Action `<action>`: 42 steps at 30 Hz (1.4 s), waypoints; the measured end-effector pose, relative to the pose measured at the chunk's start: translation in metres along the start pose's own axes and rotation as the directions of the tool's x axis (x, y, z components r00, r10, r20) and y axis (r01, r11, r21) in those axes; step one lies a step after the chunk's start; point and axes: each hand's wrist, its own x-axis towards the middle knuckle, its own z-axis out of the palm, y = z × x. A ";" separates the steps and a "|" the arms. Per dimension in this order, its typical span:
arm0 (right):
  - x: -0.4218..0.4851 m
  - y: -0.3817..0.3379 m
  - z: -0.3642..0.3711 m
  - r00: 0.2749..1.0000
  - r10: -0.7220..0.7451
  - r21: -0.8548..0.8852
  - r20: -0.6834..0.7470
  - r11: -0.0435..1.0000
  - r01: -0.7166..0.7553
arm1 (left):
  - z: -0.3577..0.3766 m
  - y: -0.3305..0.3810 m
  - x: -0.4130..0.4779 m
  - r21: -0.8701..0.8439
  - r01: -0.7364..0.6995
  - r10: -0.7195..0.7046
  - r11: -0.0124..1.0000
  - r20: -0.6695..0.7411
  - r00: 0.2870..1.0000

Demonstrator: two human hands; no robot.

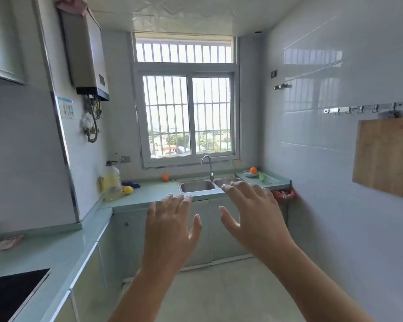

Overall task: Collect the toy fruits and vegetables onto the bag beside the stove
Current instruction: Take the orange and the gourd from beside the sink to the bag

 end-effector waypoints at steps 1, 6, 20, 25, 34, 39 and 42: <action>0.001 0.005 0.004 1.000 -0.006 -0.007 -0.009 1.000 0.006 | 0.008 0.000 0.001 -0.011 -0.005 0.005 1.000 -0.003 1.000; 0.005 0.042 0.034 1.000 0.026 -0.059 -0.017 0.998 -0.027 | 0.057 0.012 0.015 -0.069 -0.034 0.032 0.997 -0.041 0.999; 0.056 0.262 0.101 0.991 0.128 -0.085 -0.049 0.988 -0.132 | 0.241 0.123 0.132 -0.221 -0.117 0.107 0.968 -0.054 0.993; 0.063 0.318 0.135 0.988 0.144 -0.034 -0.054 0.989 -0.146 | 0.302 0.139 0.153 -0.245 -0.090 0.091 0.965 -0.010 0.996; 0.076 0.420 0.223 0.962 0.273 -0.005 -0.022 0.962 -0.273 | 0.437 0.147 0.195 -0.328 -0.007 0.026 0.945 0.055 0.998; 0.123 0.478 0.285 0.951 0.309 -0.030 0.002 0.951 -0.309 | 0.530 0.144 0.241 -0.378 0.002 0.033 0.926 0.085 0.996; 0.164 0.506 0.327 0.941 0.337 -0.014 0.040 0.942 -0.336 | 0.580 0.131 0.276 -0.385 0.025 0.021 0.923 0.115 0.993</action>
